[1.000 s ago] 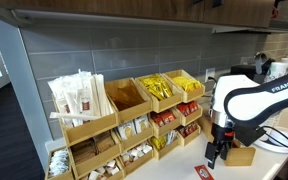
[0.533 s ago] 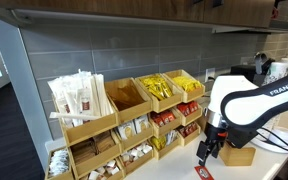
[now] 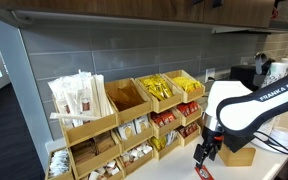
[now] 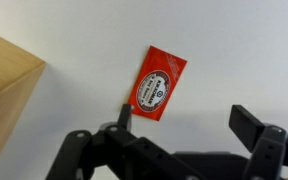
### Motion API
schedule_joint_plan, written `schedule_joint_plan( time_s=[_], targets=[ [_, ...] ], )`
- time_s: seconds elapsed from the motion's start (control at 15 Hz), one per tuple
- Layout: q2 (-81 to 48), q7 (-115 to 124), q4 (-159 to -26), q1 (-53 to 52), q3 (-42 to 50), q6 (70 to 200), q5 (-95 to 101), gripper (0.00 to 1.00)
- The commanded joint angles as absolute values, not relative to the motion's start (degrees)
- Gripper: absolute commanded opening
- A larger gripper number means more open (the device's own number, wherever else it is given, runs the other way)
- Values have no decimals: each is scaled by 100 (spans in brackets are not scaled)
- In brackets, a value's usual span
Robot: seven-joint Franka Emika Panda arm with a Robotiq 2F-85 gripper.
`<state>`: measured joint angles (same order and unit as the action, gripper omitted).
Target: Put the sachet on the shelf
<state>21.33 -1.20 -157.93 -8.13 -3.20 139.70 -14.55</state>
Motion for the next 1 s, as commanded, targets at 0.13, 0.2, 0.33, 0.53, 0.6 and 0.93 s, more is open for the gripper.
schedule_joint_plan(
  time_s=[0.13, 0.2, 0.33, 0.53, 0.6, 0.93],
  targets=[
    [1538, -99, -15786, -827, -335, 14344, -1471, 100],
    [1468, -100, -15786, -820, -329, 14418, -1482, 100],
    [1342, -65, -15783, -798, -339, 14539, -1462, 100],
    [1122, -27, -15773, -786, -362, 14743, -1443, 98],
    [1061, -35, -15763, -787, -357, 14779, -1458, 96],
    [906, 80, -15744, -708, -375, 14965, -1305, 67]
  ],
)
